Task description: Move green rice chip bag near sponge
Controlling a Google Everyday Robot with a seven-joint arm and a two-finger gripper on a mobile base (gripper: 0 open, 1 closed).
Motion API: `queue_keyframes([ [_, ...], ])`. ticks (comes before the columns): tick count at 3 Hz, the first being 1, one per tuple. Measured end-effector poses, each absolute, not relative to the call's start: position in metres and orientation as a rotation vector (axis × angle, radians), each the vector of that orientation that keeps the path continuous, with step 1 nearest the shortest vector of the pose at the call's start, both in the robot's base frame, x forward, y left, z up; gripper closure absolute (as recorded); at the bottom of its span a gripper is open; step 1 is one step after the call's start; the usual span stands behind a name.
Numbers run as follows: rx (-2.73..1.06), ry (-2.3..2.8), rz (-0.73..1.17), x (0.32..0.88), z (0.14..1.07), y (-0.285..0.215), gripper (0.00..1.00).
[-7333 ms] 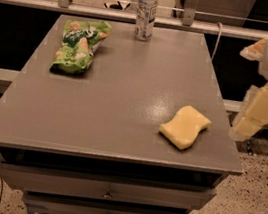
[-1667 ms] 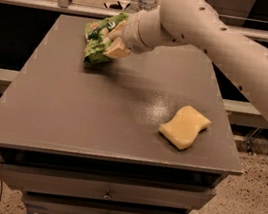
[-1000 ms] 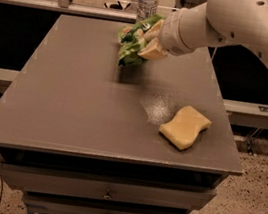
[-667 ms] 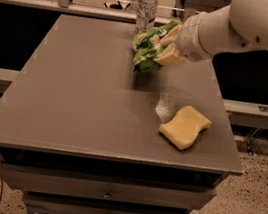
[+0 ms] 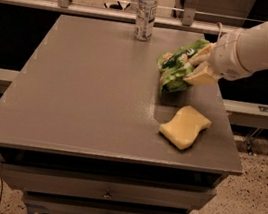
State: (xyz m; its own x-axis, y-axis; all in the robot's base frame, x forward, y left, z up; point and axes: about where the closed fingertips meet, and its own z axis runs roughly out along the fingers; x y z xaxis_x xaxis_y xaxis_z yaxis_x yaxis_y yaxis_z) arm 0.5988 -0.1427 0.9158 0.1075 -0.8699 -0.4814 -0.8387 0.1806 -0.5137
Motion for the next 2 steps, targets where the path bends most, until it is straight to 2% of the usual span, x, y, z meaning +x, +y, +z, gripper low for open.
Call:
queue_keyframes([
  [1,-1.659,1.757,-0.044,0.585,0.906,-0.174,1.00],
  [2,-1.686,1.791,-0.041,0.581,0.900,-0.192,0.84],
])
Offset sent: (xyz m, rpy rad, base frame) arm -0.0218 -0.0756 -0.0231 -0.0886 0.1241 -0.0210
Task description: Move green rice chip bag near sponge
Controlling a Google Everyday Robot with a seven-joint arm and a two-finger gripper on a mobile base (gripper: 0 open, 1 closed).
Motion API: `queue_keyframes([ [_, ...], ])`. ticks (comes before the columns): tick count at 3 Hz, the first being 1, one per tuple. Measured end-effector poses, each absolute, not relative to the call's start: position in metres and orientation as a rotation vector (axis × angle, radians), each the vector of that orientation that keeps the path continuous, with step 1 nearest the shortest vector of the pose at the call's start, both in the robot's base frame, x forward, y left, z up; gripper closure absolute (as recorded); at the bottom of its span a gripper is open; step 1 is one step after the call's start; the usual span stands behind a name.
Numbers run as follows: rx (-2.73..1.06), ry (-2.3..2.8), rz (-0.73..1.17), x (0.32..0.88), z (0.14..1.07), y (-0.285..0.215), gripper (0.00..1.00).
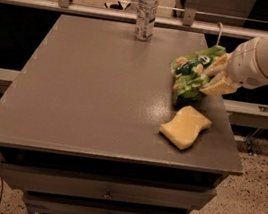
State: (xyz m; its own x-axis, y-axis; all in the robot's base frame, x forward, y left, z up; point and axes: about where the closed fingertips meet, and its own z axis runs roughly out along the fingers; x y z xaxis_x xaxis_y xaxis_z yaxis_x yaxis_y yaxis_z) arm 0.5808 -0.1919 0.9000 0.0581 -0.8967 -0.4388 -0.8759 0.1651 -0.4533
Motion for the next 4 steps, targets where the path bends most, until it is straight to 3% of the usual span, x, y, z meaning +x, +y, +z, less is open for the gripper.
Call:
queue_keyframes([
  [3,-1.783,1.833,-0.042,0.5766,0.8933,-0.2067,0.15],
  [4,-1.811,1.834,-0.044,0.5745,0.8933,-0.2057,0.00],
])
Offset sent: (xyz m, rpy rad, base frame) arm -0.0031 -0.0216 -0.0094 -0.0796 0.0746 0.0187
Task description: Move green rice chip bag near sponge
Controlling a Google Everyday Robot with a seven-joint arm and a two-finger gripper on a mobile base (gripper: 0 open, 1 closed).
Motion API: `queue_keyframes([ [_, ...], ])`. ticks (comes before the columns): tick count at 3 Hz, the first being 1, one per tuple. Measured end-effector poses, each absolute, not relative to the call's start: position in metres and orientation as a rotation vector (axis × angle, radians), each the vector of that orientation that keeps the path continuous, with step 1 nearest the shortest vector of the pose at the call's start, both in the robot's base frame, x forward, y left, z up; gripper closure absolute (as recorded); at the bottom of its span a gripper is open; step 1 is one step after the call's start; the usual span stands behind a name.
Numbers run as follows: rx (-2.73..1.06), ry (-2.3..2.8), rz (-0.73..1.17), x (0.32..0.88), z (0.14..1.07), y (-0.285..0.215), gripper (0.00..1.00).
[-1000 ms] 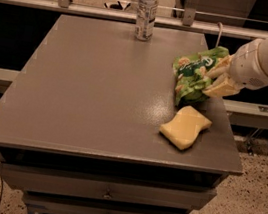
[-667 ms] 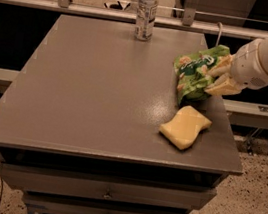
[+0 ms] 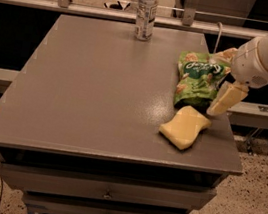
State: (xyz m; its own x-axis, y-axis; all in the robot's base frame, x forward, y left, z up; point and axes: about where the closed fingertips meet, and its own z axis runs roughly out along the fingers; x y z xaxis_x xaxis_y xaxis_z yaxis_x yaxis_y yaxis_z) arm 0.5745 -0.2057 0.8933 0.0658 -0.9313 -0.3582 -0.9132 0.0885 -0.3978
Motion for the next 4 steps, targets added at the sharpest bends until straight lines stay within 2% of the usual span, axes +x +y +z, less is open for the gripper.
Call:
queue_keyframes([
  [3,-1.614,1.721,-0.062,0.561,0.930,-0.230,0.00],
  [4,-1.502,1.710,-0.074,0.541,0.947,-0.262,0.00],
])
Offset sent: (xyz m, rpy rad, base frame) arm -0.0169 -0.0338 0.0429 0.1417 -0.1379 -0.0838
